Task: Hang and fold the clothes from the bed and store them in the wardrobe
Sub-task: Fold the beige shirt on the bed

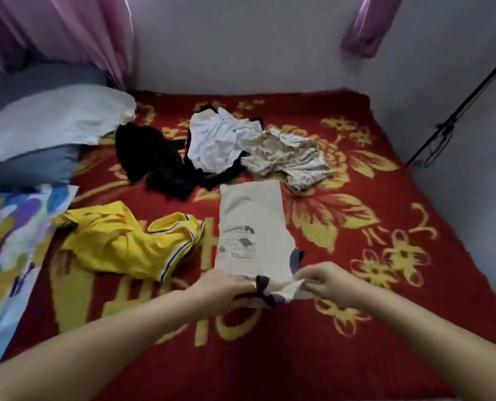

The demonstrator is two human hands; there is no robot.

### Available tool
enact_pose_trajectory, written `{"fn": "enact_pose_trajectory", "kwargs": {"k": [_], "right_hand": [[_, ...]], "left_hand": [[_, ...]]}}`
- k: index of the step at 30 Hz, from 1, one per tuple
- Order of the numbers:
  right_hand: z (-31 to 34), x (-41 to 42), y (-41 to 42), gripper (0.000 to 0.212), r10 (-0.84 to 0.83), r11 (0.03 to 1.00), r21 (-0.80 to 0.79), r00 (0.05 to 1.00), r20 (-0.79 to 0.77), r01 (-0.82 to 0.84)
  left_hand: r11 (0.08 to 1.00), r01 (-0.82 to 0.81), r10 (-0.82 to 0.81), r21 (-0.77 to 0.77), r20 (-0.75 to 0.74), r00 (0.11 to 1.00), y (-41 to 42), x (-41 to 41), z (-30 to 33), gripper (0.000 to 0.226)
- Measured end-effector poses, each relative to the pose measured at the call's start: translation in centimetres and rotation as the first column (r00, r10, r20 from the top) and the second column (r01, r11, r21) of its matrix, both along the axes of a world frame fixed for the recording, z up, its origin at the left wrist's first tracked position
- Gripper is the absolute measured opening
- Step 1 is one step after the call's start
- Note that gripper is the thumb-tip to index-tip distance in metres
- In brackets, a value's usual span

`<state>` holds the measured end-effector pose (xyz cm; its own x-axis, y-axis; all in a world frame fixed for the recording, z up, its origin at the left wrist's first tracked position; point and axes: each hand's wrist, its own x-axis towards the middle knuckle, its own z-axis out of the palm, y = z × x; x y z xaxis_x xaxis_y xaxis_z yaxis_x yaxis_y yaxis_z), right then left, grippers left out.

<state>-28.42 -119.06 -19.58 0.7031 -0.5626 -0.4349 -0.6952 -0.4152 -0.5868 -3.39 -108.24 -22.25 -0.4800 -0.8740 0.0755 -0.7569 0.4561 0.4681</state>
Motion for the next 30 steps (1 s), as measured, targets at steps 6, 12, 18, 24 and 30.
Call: {"fn": "enact_pose_trajectory", "kwargs": {"k": [6,12,18,24,30], "right_hand": [[-14.7,-2.8,9.3,0.024,0.156,0.959,0.259,0.976,-0.153,-0.113],[-19.1,-1.6,6.3,0.024,0.084,0.966,0.252,0.990,-0.110,-0.054],[-23.4,4.0,-3.6,0.029,-0.254,0.967,-0.002,0.964,-0.079,0.255],[-28.1,6.0,0.6,0.064,-0.162,0.939,-0.326,0.979,-0.125,0.113],[-31.4,1.4,6.4,0.098,0.264,0.918,-0.142,0.838,-0.478,-0.370]], "left_hand": [[0.931,0.126,-0.156,0.342,0.059,0.986,8.5,-4.0,-13.3,0.032],[0.868,-0.005,-0.051,0.496,0.099,0.994,6.8,-3.2,-19.6,0.023],[0.874,-0.383,0.274,0.299,0.346,0.897,-5.3,1.6,-24.1,0.034],[0.877,-0.477,0.407,0.057,0.440,0.801,-2.2,-0.7,-28.3,0.083],[0.909,-0.268,0.053,0.318,0.551,0.833,4.8,-2.6,-30.2,0.072]]}}
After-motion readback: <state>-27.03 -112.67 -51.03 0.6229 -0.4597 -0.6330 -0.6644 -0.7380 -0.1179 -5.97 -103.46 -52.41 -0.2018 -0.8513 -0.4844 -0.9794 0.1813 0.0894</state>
